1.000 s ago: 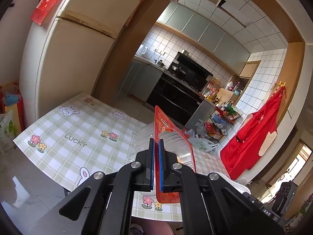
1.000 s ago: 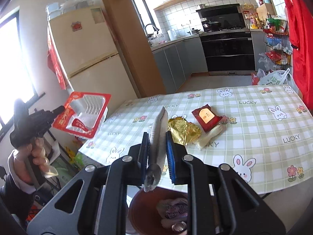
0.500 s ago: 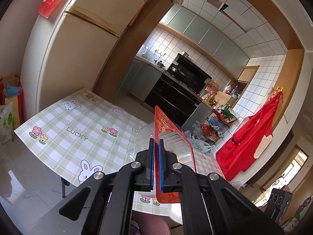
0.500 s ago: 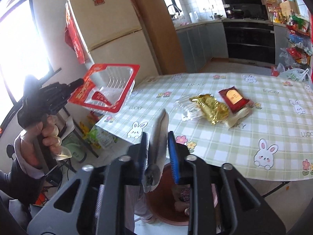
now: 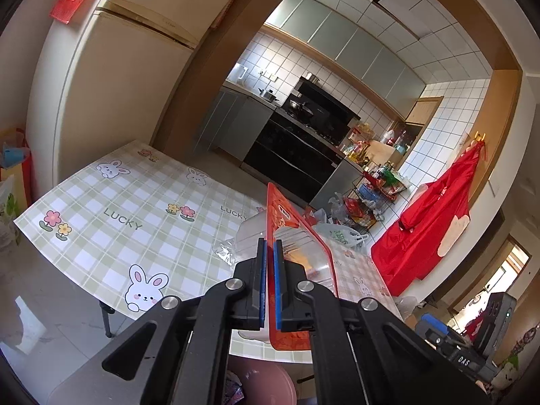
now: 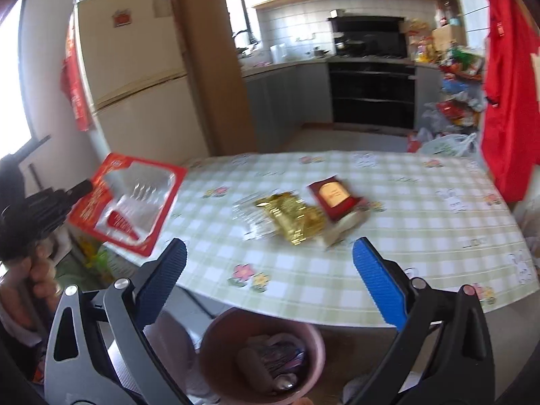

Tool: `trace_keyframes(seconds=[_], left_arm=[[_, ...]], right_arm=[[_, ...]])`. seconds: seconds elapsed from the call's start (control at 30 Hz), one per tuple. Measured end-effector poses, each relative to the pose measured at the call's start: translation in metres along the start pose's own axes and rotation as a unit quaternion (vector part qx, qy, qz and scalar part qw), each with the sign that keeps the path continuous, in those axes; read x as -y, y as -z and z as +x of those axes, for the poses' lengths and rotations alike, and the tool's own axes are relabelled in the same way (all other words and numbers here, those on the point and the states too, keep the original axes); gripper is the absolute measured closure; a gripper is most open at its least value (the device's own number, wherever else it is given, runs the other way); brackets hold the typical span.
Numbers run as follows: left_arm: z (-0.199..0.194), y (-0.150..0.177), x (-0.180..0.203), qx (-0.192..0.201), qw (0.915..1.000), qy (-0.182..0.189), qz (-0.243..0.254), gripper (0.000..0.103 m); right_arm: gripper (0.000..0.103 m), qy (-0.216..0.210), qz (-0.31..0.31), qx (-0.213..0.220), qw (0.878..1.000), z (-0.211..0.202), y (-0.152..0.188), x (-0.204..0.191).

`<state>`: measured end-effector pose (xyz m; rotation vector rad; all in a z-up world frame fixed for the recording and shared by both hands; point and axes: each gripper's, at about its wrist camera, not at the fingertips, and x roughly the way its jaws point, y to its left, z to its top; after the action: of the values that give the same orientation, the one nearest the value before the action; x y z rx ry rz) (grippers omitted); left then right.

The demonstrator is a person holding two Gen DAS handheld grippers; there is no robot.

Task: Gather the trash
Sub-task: 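Carry the grey scrubber over the pink bin and open the right tool, then lower the red-labelled clear tray over the pink bin and open the left tool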

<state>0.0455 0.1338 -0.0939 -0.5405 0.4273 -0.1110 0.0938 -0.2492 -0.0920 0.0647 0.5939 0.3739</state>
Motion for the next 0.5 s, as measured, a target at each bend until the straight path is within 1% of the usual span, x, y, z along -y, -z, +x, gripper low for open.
trace_keyframes(seconds=[0.1, 0.33, 0.5], left_arm=[[0.005, 0.007, 0.012, -0.01, 0.9998, 0.006, 0.017, 0.099], [0.017, 0.024, 0.044, -0.035, 0.9972, 0.028, 0.06, 0.099], [0.027, 0.035, 0.06, -0.057, 0.9944, 0.042, 0.078, 0.099]], right_arm=[[0.006, 0.027, 0.012, 0.014, 0.999, -0.009, -0.004, 0.016], [0.006, 0.038, 0.039, 0.028, 0.998, -0.021, -0.003, 0.042], [0.006, 0.046, 0.059, 0.031, 0.997, -0.022, 0.002, 0.057]])
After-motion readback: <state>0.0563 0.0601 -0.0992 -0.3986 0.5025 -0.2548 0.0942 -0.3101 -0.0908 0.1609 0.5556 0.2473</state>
